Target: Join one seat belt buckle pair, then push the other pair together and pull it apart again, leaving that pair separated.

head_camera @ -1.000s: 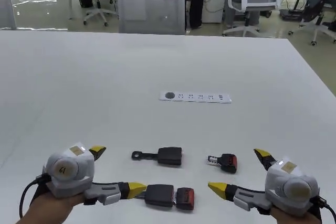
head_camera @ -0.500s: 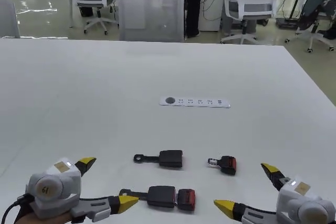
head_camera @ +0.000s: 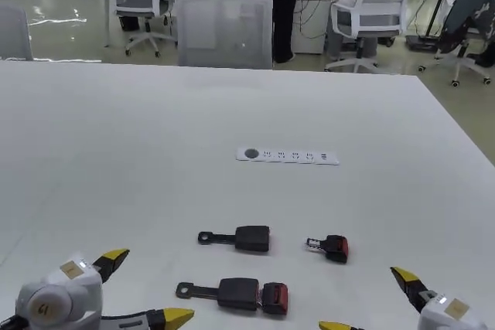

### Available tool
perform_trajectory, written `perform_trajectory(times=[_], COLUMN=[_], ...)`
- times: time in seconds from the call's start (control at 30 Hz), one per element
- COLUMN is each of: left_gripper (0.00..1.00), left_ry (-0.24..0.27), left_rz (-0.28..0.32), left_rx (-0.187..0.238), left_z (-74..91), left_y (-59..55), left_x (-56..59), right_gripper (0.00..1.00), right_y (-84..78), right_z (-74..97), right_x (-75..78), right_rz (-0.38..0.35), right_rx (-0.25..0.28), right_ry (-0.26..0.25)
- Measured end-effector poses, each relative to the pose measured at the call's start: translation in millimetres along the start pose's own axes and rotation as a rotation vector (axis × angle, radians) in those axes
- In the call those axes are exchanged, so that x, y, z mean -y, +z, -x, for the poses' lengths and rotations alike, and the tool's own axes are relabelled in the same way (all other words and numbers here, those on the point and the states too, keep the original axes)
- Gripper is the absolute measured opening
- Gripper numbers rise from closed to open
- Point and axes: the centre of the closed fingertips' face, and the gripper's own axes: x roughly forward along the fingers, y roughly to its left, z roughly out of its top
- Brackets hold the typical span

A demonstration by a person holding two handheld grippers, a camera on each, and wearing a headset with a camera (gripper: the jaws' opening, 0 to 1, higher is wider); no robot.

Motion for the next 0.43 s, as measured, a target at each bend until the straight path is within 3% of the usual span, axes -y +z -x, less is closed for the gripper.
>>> perform_trajectory(times=[0.43], left_gripper=[1.00], left_ry=[-0.007], left_rz=[0.007], left_rx=[0.004], left_z=[4.2], left_y=[-1.0], left_x=[6.9], right_gripper=[0.99], right_y=[-5.0], right_z=[5.2], right_x=[-8.5], right_rz=[-0.006], right_rx=[-0.008], right_ry=[0.002])
